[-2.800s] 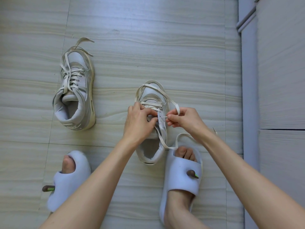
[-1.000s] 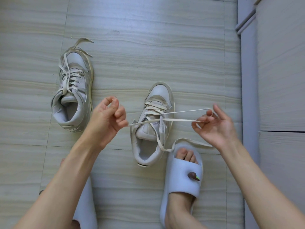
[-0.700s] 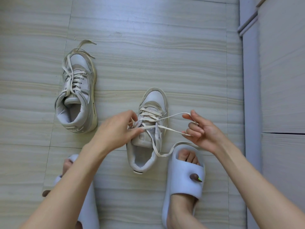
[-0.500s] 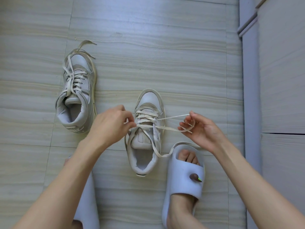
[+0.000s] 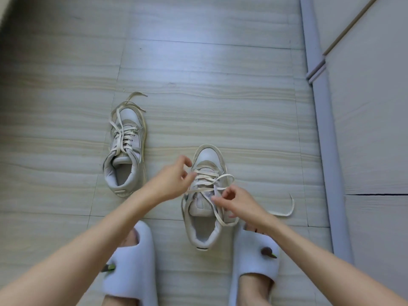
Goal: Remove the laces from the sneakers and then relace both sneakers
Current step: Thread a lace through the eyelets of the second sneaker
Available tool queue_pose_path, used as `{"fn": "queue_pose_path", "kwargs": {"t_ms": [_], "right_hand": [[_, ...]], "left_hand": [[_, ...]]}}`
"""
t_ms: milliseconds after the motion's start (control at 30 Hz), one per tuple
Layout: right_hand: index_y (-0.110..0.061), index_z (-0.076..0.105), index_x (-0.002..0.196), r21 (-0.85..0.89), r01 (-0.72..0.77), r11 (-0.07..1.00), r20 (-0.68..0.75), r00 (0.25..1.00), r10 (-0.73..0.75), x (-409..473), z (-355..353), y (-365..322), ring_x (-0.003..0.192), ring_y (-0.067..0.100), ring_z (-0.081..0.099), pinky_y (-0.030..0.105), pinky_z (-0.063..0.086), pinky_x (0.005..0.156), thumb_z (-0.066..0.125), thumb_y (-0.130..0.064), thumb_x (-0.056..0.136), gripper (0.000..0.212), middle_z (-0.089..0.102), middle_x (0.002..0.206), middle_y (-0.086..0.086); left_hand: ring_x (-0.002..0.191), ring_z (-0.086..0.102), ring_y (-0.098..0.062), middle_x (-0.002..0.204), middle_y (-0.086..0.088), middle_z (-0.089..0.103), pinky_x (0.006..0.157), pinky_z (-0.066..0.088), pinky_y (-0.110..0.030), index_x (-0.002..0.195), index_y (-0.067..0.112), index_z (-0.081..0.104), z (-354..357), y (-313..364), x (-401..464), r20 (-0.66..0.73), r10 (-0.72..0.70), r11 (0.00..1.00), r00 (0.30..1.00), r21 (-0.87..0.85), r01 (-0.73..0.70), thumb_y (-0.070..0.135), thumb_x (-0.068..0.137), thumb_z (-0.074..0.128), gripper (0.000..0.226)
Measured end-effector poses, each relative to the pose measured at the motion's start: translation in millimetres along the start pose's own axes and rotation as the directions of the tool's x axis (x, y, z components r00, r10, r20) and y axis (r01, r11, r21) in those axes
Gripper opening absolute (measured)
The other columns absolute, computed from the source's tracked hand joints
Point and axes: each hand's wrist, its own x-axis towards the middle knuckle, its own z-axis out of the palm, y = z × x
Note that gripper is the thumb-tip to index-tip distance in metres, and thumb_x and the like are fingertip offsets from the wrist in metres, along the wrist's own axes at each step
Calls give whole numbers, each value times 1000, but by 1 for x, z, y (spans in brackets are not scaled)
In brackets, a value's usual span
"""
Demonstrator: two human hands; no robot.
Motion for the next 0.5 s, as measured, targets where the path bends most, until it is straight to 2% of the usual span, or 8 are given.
{"fn": "queue_pose_path", "kwargs": {"t_ms": [67,167,200,267,333,400,433,500], "right_hand": [[-20,47,74,-178,19,984,-38,999,-26,0,6,-8,67,16,53,34,49,65,71,-42,71,33,56,71,-4],[-19,44,69,-182,-1,983,-79,997,-13,0,6,-20,64,22,57,45,57,70,61,-29,69,20,57,67,0],[-19,44,68,-180,2,984,-89,996,-18,0,5,-22,63,23,58,47,57,69,59,-26,70,17,55,65,0],[-18,44,66,-204,20,979,-129,990,-47,0,2,-26,66,27,61,48,56,69,59,-23,71,17,54,63,0],[-18,45,66,-225,17,974,-176,983,-57,2,-5,-31,73,30,64,48,55,71,60,-23,72,17,56,64,1],[-17,45,66,-210,3,978,-207,977,-48,5,-10,-37,75,31,66,48,56,72,60,-23,74,18,57,66,2],[-17,45,66,-204,2,979,-216,975,-47,6,-10,-39,75,31,66,48,56,71,60,-23,74,18,56,66,3],[-15,44,69,-209,23,978,-220,973,-70,8,-5,-41,74,30,65,46,56,70,58,-20,76,16,55,67,3]], "left_hand": [[102,59,-24,109,-6,66,79,43,-31,124,20,46,1,4,0,89,22,930,996,363,-53,44,94,47,38],[103,59,-26,107,-5,66,69,37,-28,110,23,60,-11,10,2,110,106,759,988,634,-151,47,93,45,33],[100,59,-26,103,-3,67,67,35,-27,104,23,62,-17,11,2,133,139,732,981,654,-192,45,94,45,30],[88,57,-23,89,2,64,65,35,-26,92,25,63,-34,6,2,149,143,757,978,620,-205,41,93,45,23],[73,50,-18,71,7,54,60,33,-25,71,24,54,-53,-9,1,162,53,820,985,555,-136,37,89,48,23],[61,48,-10,61,8,52,53,32,-23,60,21,46,-65,-29,-2,188,-41,844,981,532,-66,37,86,50,31],[57,48,-7,60,8,55,53,33,-22,59,20,47,-65,-39,-4,208,-94,863,973,505,-25,38,86,50,33],[62,51,-6,63,6,60,67,37,-26,58,22,56,-53,-53,-10,214,-171,883,962,466,54,39,85,49,32]]}}
